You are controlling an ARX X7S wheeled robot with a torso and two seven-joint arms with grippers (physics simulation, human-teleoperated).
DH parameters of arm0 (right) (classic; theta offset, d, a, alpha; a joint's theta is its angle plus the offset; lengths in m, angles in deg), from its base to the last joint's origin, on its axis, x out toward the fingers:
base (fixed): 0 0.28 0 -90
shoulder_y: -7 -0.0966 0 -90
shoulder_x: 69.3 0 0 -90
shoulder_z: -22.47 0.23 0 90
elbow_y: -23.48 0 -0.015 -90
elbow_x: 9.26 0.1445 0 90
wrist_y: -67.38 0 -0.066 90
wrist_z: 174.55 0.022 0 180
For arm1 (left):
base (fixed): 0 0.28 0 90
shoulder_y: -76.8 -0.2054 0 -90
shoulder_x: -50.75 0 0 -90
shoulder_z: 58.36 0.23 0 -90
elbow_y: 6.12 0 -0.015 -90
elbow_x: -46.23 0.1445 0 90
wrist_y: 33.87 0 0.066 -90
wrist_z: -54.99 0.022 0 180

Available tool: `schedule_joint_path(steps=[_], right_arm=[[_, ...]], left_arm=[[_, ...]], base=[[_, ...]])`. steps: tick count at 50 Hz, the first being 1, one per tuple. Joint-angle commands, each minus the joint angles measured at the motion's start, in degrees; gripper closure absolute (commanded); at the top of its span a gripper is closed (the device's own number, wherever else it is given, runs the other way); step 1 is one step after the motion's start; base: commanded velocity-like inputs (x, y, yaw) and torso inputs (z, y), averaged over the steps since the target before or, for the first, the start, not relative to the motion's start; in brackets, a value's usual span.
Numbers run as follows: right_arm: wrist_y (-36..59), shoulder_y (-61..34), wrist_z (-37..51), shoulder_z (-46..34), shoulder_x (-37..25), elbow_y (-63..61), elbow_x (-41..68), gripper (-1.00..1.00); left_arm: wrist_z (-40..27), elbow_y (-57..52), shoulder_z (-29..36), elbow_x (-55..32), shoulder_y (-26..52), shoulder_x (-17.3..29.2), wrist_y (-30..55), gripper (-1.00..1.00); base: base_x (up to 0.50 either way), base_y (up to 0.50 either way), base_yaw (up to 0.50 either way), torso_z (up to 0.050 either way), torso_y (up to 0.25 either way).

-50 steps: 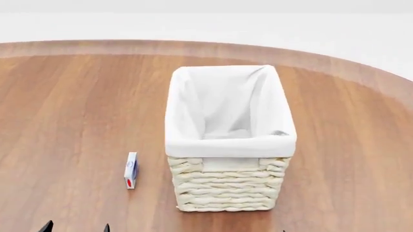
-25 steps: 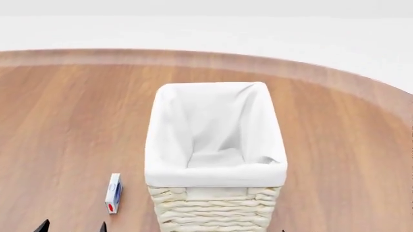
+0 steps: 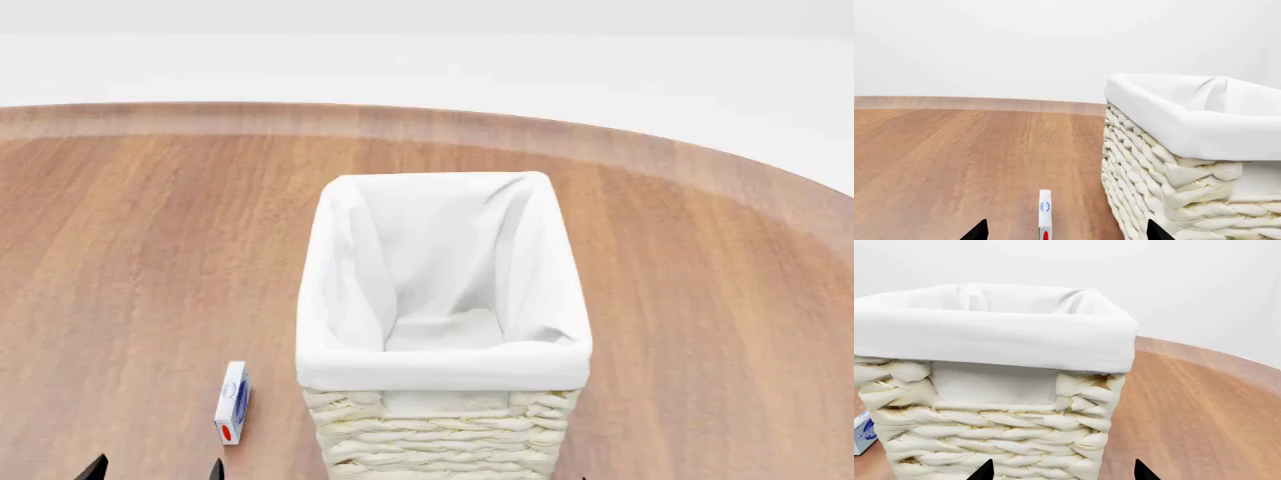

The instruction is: Pick up the cream cheese box, and put it in the basket.

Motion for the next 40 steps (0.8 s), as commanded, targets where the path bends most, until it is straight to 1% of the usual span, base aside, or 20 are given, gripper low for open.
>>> schedule_joint_path(steps=[1, 11, 12, 14, 15, 16, 18, 19, 27, 29, 30, 32, 33, 35, 36, 37, 38, 40], right_arm=[[0.0, -0.5, 0.2, -0.5, 0.1, 1.1, 0.2, -1.0], [-0.4, -0.8, 0.5, -1.0, 0.2, 2.0, 0.1, -1.0], [-0.5, -0.7, 0.5, -1.0, 0.1, 1.9, 0.1, -1.0], [-0.5, -0.6, 0.6, -1.0, 0.0, 1.8, 0.2, -1.0], [-0.5, -0.6, 0.6, -1.0, -0.1, 1.7, 0.2, -1.0], [-0.5, -0.6, 0.6, -1.0, -0.1, 1.6, 0.2, -1.0], [-0.8, -0.5, 0.6, -1.1, -0.2, 1.7, 0.3, -1.0], [-0.8, -0.4, 0.7, -1.1, -0.2, 1.7, 0.2, -1.0], [-0.6, -0.3, 0.9, -1.4, -0.4, 1.3, 0.4, -1.0], [-0.6, -0.4, 0.9, -1.5, -0.5, 1.4, 0.4, -1.0], [-0.7, -0.4, 1.0, -1.6, -0.5, 1.4, 0.2, -1.0], [-0.5, -0.4, 1.0, -1.7, -0.5, 1.2, 0.3, -1.0], [-0.5, -0.4, 1.1, -1.7, -0.6, 1.2, 0.2, -1.0], [-0.4, -0.4, 1.1, -1.7, -0.7, 0.9, 0.3, -1.0], [-0.4, -0.4, 1.1, -1.7, -0.7, 0.9, 0.3, -1.0], [-0.3, -0.4, 1.2, -1.8, -0.7, 0.8, 0.3, -1.0], [-0.2, -0.5, 1.3, -1.9, -0.7, 0.7, 0.2, -1.0], [-0.2, -0.5, 1.4, -1.9, -0.7, 0.6, 0.2, -1.0]], left_arm=[[0.4, 0.3, 0.0, -1.5, 0.2, 0.2, 0.2, -1.0], [0.8, 1.4, -0.1, -2.5, 0.4, 0.3, -0.4, -1.0], [-0.8, 1.6, 0.1, -0.5, 0.6, 0.2, -0.1, -1.0], [-0.6, 1.4, 0.3, -1.1, 0.8, 0.3, 0.8, -1.0], [-0.6, 1.4, 0.1, -1.6, 0.8, 0.2, 1.1, -1.0], [-2.6, 1.4, 0.2, 0.3, 1.0, 0.1, 1.5, -1.0], [-1.9, 0.8, 0.2, -0.5, 0.8, 0.3, 1.5, -1.0], [-3.2, 0.9, 0.1, 0.7, 0.8, 0.2, 1.4, -1.0], [-1.5, 0.8, 0.2, -1.6, 0.6, 0.4, 0.7, -1.0], [-1.6, 0.8, 0.0, -2.1, 0.8, 0.4, 1.0, -1.0], [-3.3, 1.1, 0.2, 0.1, 0.9, 0.3, 0.9, -1.0], [-1.4, 0.6, 0.1, -2.4, 0.6, 0.5, 1.0, -1.0], [-2.5, 0.5, 0.2, -1.2, 0.6, 0.5, 0.9, -1.0], [-1.3, 0.4, -0.2, -2.8, 0.4, 0.4, -0.4, -1.0], [-1.6, 0.0, -0.1, -2.7, 0.5, 0.6, 0.7, -1.0], [-3.1, 0.1, 0.0, -0.8, 0.6, 0.5, 0.5, -1.0], [-2.4, 0.2, 0.0, -1.7, 0.5, 0.5, 0.1, -1.0], [-3.1, -0.3, 0.1, -1.2, 0.6, 0.6, 0.6, -1.0]], base=[[0.0, 0.0, 0.0, 0.0, 0.0], [0.0, 0.0, 0.0, 0.0, 0.0], [0.0, 0.0, 0.0, 0.0, 0.0], [0.0, 0.0, 0.0, 0.0, 0.0], [0.0, 0.0, 0.0, 0.0, -0.186], [0.0, 0.0, 0.0, 0.0, -0.25], [0.0, 0.0, 0.0, 0.0, -0.25], [0.0, 0.0, 0.0, 0.0, -0.25], [0.0, 0.0, 0.0, 0.0, -0.25], [0.0, 0.0, 0.0, 0.0, -0.25], [0.0, 0.0, 0.0, 0.0, -0.25], [0.0, 0.0, 0.0, 0.0, -0.25], [0.0, 0.0, 0.0, 0.0, -0.25], [0.0, 0.0, 0.0, 0.0, -0.25], [0.0, 0.0, 0.0, 0.0, -0.25], [0.0, 0.0, 0.0, 0.0, -0.25], [0.0, 0.0, 0.0, 0.0, -0.25], [0.0, 0.0, 0.0, 0.0, -0.25]])
